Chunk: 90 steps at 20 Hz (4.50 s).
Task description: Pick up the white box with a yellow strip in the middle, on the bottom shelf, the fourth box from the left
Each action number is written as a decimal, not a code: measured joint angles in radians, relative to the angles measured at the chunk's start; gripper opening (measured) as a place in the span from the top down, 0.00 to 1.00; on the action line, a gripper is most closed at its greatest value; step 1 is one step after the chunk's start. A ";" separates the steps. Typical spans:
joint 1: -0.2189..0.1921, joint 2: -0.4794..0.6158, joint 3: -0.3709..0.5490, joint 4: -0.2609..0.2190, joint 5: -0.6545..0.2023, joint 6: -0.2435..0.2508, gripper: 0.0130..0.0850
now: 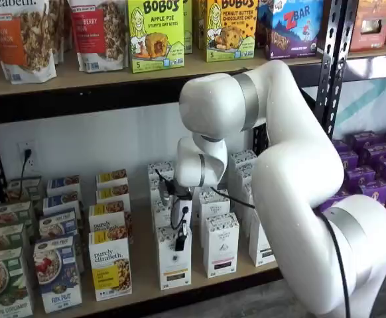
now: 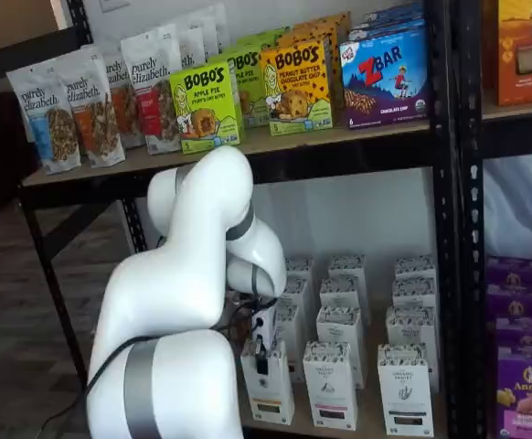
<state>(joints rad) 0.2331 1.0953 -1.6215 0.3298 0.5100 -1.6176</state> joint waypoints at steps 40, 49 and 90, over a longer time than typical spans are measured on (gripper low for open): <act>0.021 -0.088 0.145 -0.001 -0.082 0.011 0.44; 0.017 -0.222 0.327 0.037 -0.101 -0.033 0.44; 0.025 -1.011 1.093 -0.183 -0.055 0.179 0.44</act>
<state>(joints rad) 0.2582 0.0839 -0.5287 0.1472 0.4547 -1.4384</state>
